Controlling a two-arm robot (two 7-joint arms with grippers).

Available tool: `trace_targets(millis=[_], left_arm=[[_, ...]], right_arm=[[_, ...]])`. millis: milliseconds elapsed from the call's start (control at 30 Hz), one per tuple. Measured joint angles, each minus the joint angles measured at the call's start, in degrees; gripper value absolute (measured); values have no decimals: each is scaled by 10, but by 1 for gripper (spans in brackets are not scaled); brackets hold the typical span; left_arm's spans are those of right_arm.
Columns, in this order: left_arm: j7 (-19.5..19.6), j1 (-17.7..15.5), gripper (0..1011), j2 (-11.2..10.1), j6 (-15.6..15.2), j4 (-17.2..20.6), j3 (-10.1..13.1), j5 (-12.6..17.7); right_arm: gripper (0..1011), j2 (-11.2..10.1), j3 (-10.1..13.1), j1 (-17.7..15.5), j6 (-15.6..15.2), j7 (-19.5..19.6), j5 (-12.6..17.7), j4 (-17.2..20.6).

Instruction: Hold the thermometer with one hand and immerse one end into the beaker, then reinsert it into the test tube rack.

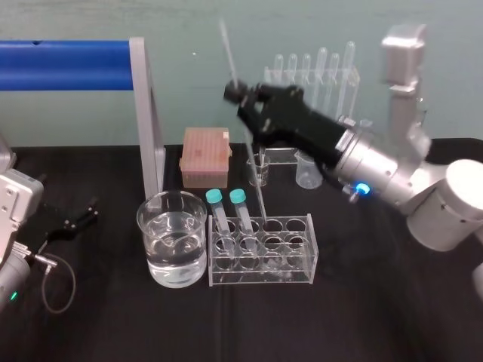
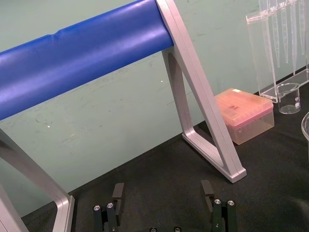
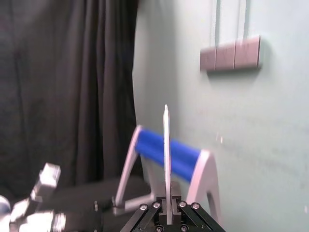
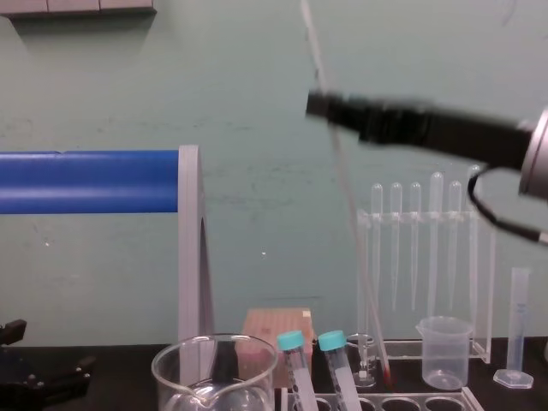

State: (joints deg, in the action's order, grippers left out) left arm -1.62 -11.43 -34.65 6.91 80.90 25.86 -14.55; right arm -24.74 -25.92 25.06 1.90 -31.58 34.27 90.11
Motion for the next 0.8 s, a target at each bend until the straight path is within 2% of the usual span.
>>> trace_targets(millis=[167, 300, 400, 533, 667, 800], left_arm=[[0, 0, 1008, 0, 0, 0, 0, 0], [0, 0, 1008, 0, 0, 0, 0, 0], [0, 0, 1008, 0, 0, 0, 0, 0], [0, 0, 1008, 0, 0, 0, 0, 0], [0, 0, 1008, 0, 0, 0, 0, 0], [0, 0, 1008, 0, 0, 0, 0, 0]], right_arm=[[55, 10, 25, 2, 37, -20, 38, 19], [56, 34, 31, 23, 68, -48, 72, 14], [55, 56, 22, 45, 85, -76, 94, -6], [56, 79, -4, 73, 96, -113, 113, -45], [55, 88, -25, 86, 96, -131, 116, -76], [55, 95, -57, 94, 92, -152, 105, -126]])
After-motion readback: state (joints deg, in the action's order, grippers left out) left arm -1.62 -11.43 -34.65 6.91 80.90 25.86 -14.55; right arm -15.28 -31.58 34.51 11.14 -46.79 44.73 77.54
